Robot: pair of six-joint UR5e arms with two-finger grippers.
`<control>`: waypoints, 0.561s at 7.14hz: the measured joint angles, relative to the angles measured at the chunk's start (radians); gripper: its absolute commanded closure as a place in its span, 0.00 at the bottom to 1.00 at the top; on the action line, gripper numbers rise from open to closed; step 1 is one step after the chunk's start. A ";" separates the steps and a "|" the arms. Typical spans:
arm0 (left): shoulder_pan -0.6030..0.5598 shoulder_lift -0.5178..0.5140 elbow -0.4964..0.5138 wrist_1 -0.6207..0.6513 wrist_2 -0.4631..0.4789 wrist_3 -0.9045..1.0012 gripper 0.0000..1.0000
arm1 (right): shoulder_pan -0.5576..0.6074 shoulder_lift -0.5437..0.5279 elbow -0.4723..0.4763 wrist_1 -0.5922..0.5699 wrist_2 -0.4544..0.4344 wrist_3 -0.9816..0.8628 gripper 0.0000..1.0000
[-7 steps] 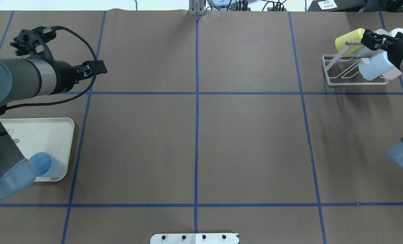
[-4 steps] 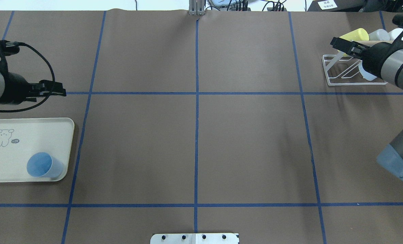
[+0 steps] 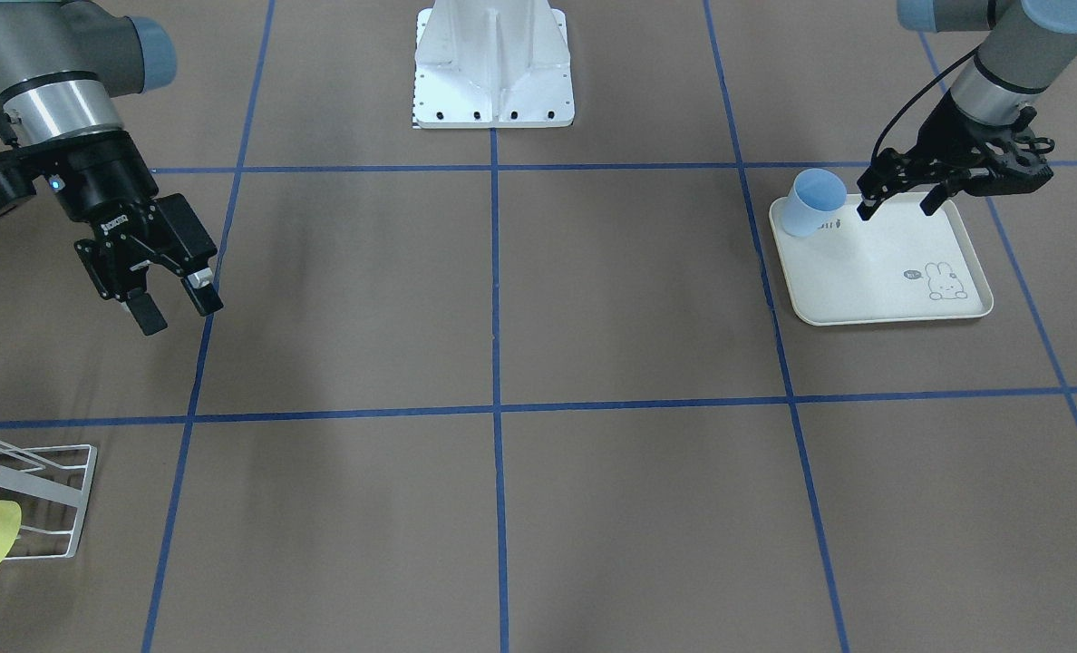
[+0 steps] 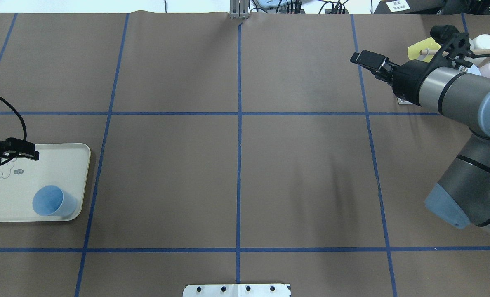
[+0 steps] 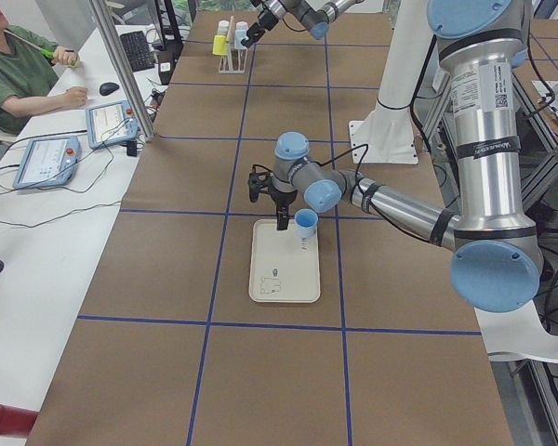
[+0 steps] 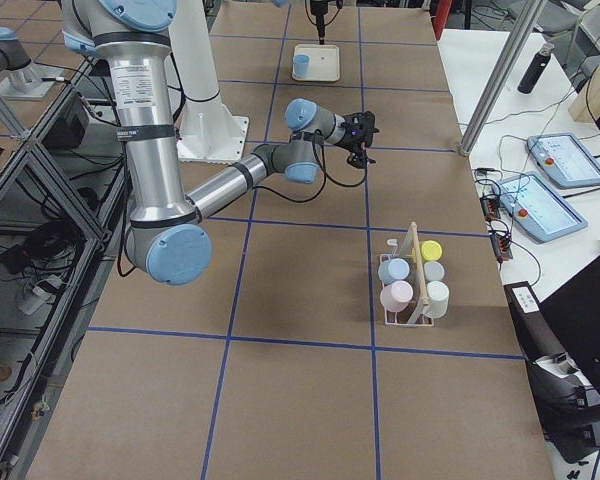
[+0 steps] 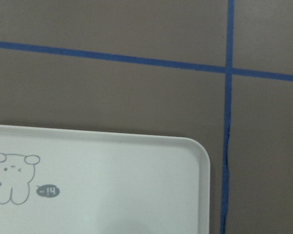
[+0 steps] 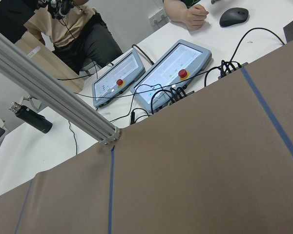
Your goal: Transfer IKEA cup to right arm and place on rack
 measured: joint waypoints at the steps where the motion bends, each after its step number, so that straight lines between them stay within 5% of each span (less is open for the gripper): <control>1: 0.043 0.007 0.002 -0.001 0.001 -0.042 0.00 | -0.011 0.011 0.001 0.002 0.007 0.023 0.00; 4: 0.144 0.010 0.016 -0.002 0.010 -0.115 0.00 | -0.030 0.016 0.003 0.015 0.009 0.039 0.00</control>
